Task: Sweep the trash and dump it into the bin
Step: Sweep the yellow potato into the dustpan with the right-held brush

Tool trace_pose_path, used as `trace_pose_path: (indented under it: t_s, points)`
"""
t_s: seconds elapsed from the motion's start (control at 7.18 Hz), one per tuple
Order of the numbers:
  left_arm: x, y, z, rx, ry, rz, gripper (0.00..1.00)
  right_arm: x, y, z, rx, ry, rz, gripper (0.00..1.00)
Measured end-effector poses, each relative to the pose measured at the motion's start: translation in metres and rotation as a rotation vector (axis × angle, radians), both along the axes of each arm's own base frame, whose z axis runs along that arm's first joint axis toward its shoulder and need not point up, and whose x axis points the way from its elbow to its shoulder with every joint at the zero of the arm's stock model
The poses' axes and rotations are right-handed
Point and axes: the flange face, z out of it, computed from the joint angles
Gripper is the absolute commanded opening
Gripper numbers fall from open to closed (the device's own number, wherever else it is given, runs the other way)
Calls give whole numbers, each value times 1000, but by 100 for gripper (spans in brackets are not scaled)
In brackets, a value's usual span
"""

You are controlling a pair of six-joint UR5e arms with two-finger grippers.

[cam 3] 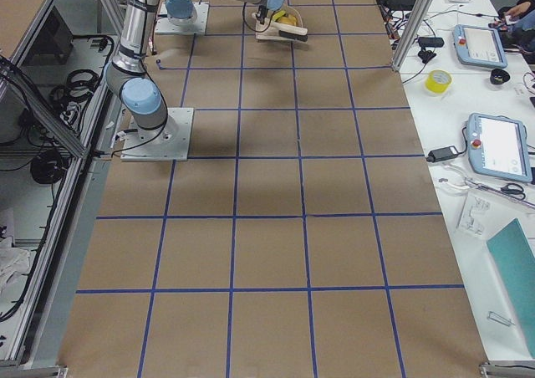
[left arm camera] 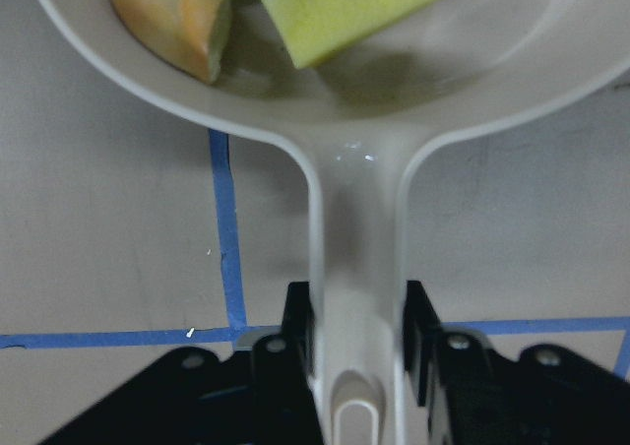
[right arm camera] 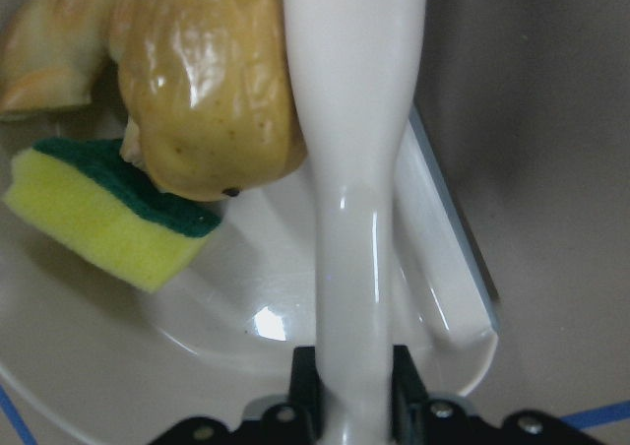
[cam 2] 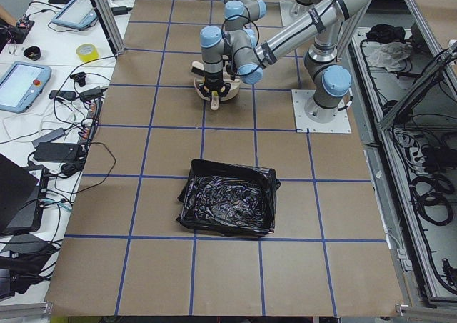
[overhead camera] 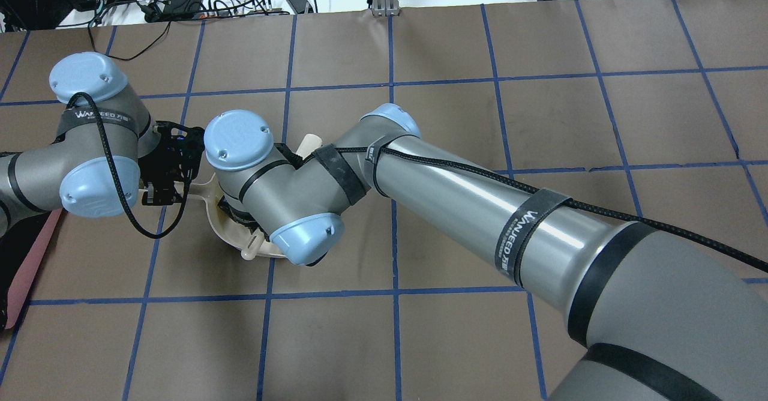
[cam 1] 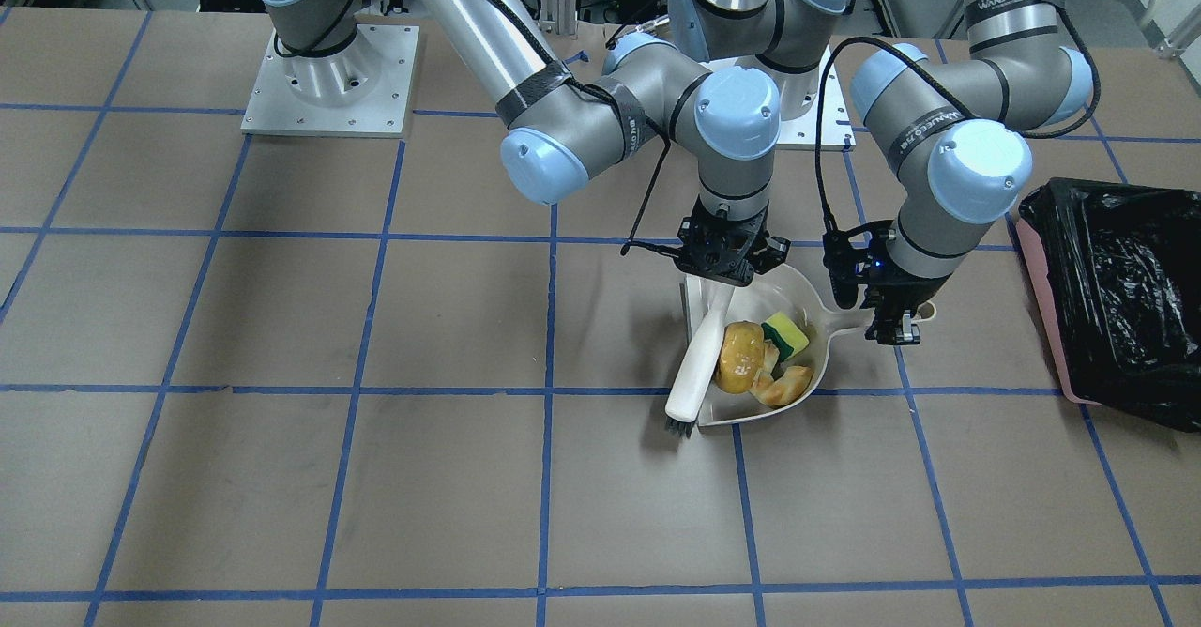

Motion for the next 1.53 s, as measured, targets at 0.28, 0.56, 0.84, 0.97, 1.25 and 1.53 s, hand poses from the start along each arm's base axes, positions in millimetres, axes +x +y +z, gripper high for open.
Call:
trace_pose_path:
  t_s: [0.28, 0.56, 0.84, 0.97, 1.25, 1.53]
  points:
    - [3, 0, 1, -2, 4, 5, 0, -3, 1, -6, 6, 22, 20, 0]
    - [3, 0, 1, -4, 5, 5, 0, -10, 4, -14, 1, 69, 45, 0]
    - [2, 0, 1, -5, 15, 6, 0, -18, 7, -18, 6, 121, 84, 0]
    - [1, 0, 2, -6, 18, 5, 0, -22, 8, -18, 9, 142, 96, 0]
    - [1, 0, 2, -8, 21, 6, 0, -29, 9, -17, 24, 178, 117, 0]
    - [6, 1, 1, -7, 41, 18, 0, -37, 8, -9, 31, 209, 135, 0]
